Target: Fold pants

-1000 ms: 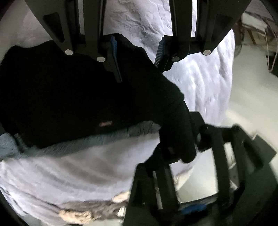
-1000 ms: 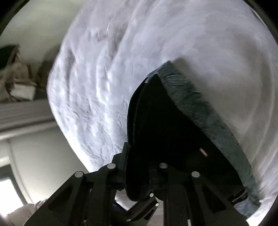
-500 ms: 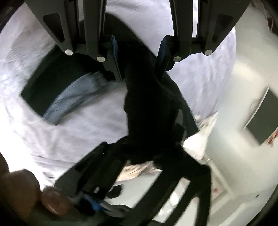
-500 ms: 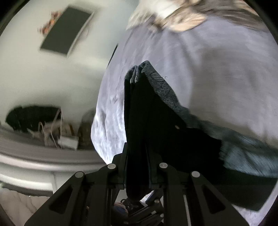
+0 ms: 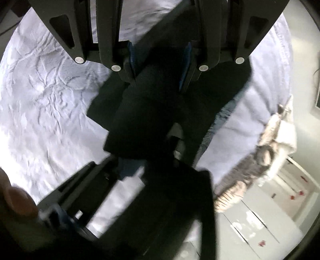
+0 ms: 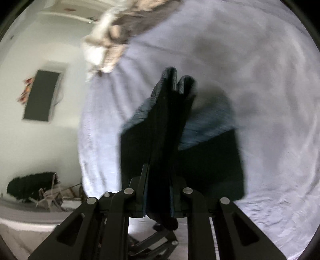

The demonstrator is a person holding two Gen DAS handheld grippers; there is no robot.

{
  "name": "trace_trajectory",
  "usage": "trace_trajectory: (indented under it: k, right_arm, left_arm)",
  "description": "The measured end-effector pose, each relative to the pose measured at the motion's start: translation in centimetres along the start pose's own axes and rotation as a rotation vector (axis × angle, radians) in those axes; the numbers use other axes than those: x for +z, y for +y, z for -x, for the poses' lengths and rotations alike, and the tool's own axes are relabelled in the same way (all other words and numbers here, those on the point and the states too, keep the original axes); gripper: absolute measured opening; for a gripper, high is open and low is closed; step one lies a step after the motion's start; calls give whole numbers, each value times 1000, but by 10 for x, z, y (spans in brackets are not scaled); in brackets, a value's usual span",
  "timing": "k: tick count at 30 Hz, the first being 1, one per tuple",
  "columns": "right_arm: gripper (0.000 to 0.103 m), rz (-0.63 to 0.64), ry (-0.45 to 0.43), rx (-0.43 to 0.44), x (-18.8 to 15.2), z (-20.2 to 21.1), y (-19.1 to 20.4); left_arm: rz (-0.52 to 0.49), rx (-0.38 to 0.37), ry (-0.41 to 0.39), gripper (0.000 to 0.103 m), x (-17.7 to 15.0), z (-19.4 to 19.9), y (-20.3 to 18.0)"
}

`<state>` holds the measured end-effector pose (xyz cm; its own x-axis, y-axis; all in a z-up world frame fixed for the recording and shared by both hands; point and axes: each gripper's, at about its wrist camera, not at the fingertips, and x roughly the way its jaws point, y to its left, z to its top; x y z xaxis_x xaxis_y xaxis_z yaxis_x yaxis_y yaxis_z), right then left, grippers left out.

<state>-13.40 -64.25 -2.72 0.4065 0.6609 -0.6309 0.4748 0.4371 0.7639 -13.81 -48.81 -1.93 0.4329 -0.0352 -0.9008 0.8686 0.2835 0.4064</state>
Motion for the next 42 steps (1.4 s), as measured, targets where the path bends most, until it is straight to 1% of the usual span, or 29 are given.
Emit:
trace_trajectory:
  k: [3, 5, 6, 7, 10, 12, 14, 15, 16, 17, 19, 20, 21, 22, 24, 25, 27, 28, 30, 31, 32, 34, 37, 39, 42]
  right_arm:
    - [17, -54, 19, -21, -3, -19, -31]
    - [17, -64, 19, -27, -6, -25, -38]
    - [18, -56, 14, -31, -8, -25, -37]
    - [18, -40, 10, -41, -10, -24, -34]
    - [19, 20, 3, -101, -14, -22, -28]
    - [20, 52, -4, -149, -16, -22, -22]
    - [23, 92, -6, -239, -19, -23, -16]
    - [25, 105, -6, -278, -21, -23, -14]
    - [25, 115, -4, -324, -23, -23, -12]
    - [25, 116, -6, -352, -26, -20, -12]
    - [25, 105, -22, -391, -31, -10, -13]
    - [25, 97, -36, -406, -31, -4, -11]
    - [25, 93, -53, -411, -32, 1, -9]
    - [25, 89, -90, -401, -30, 9, -4]
    - [25, 97, -136, -375, -24, 17, 6]
    - [25, 112, -156, -372, -21, 17, 13]
    - [25, 141, -147, -379, -17, 9, 23]
    - [25, 152, -119, -400, -17, -1, 25]
    - [25, 163, -35, -474, -21, -29, 22]
    - [25, 173, -9, -519, -26, -43, 17]
    - [25, 172, -6, -543, -31, -49, 12]
    - [26, 156, -36, -541, -39, -46, 8]
    - [27, 139, -32, -533, -37, -42, 8]
    - [32, 136, -24, -543, -35, -41, 7]
    - [33, 131, -27, -545, -35, -37, 6]
  left_arm:
    - [-23, 0, 37, 38, -6, -10, -4]
    - [-32, -7, 44, 51, -9, -10, -4]
    - [-27, -27, 43, 54, -13, -4, 1]
    - [-22, -39, 44, 60, -16, -3, 1]
    - [29, -71, 71, 61, -28, 10, 17]
    - [85, -76, 83, 61, -38, 18, 30]
    - [138, -62, 81, 61, -46, 21, 45]
    - [188, -56, 86, 61, -51, 25, 62]
    - [218, -49, 90, 61, -53, 25, 72]
    - [280, -33, 106, 62, -57, 22, 92]
    - [371, 9, 141, 62, -60, 12, 126]
    - [403, 25, 156, 61, -63, 8, 135]
    - [446, 46, 183, 61, -65, -1, 151]
    - [492, 58, 211, 61, -66, -11, 166]
    - [551, 30, 257, 62, -69, -33, 184]
    - [569, 14, 280, 62, -72, -41, 186]
    - [590, -7, 312, 66, -77, -53, 183]
    - [593, -4, 320, 70, -80, -55, 178]
    - [594, 5, 310, 71, -83, -53, 173]
    - [588, -4, 307, 71, -83, -51, 169]
    - [582, -11, 306, 74, -84, -49, 166]
    - [570, -18, 309, 79, -84, -45, 162]
    - [571, -38, 309, 79, -86, -44, 163]
    - [590, -54, 326, 79, -86, -43, 165]
    - [606, -75, 339, 79, -87, -40, 167]
